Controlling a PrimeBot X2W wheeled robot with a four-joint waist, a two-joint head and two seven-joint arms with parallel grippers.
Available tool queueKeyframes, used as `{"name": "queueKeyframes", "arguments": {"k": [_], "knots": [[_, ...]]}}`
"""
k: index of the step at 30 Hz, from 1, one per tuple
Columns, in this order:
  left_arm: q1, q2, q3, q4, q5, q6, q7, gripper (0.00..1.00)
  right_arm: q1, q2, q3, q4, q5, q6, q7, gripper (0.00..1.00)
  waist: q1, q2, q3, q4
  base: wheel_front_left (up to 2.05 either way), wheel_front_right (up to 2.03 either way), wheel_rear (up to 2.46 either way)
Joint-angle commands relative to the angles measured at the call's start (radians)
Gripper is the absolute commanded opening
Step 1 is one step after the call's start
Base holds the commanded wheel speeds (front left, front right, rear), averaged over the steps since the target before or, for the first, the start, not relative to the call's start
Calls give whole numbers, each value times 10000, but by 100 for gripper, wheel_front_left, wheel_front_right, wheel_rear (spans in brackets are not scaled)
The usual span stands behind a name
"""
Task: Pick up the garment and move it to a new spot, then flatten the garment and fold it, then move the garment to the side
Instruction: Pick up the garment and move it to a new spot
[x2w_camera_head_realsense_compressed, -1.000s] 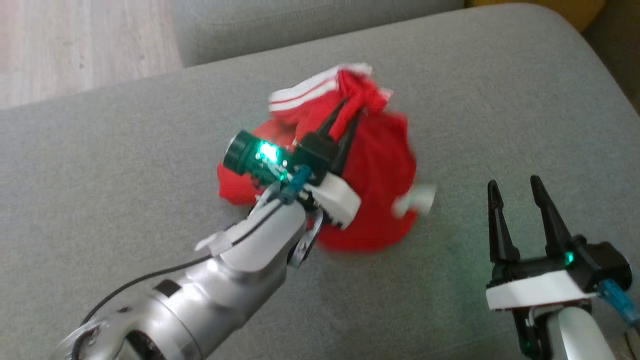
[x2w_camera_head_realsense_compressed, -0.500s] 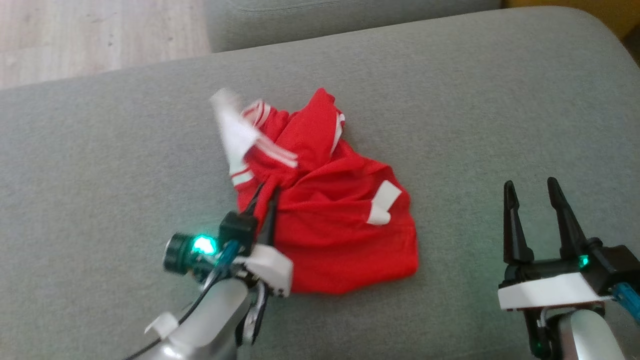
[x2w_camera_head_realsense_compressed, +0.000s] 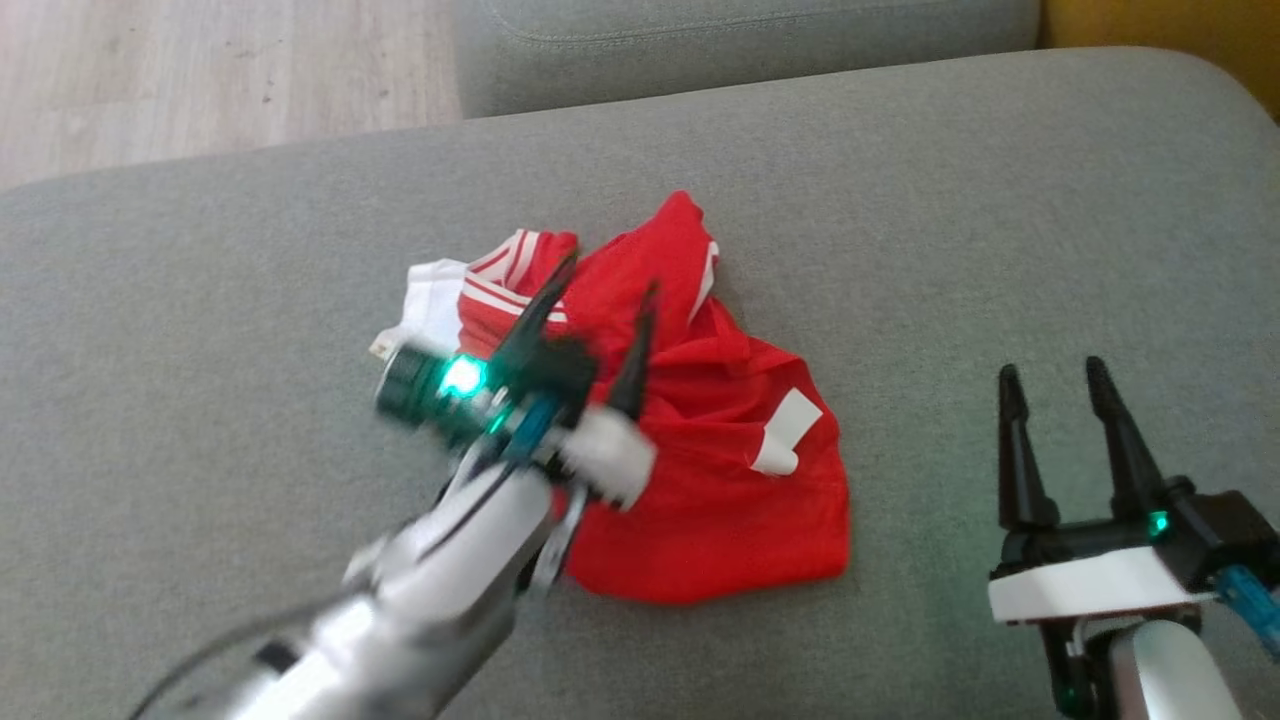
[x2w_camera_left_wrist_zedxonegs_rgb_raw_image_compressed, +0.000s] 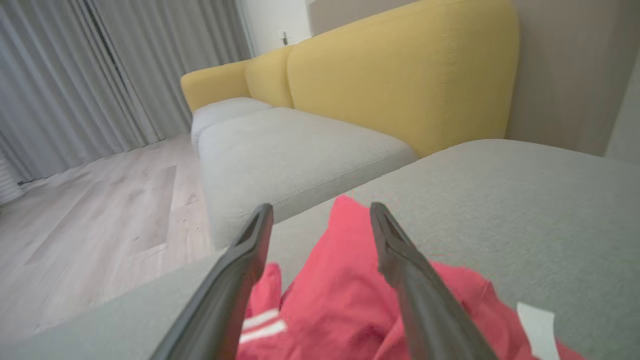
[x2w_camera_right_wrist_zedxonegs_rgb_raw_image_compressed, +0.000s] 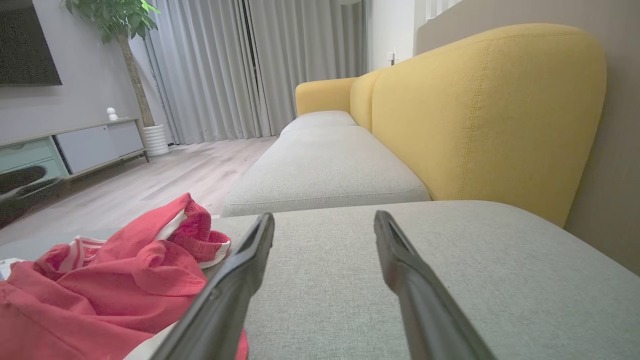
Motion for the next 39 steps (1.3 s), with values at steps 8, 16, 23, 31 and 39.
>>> {"name": "queueKeyframes", "arguments": {"k": [8,16,23,31,39], "knots": [[-2363,-933,-454,2233,-179,-1248,2091,100,-433,-53,500,-290,-77,-7,-53,100,1,0,609,-710,0,0,0],[-3097,-1075,-1095,4511,265,-1331,2582,100,-582,-53,529,-219,15,-7,-53,100,1,0,1003,-1124,0,0,0],[-3545,-1149,-842,4951,-224,-1933,1431,0,-740,-53,634,-149,94,-7,-53,100,1,0,1105,-1265,0,0,0],[-5179,-1157,-11,3239,-1600,-2639,374,0,-484,-53,525,-63,183,-7,-53,100,1,0,465,-1114,0,0,0],[-6779,-915,1388,3051,-2645,-3399,-172,0,-117,-53,463,-57,288,-7,-53,100,1,0,-157,-732,0,0,0]]}}
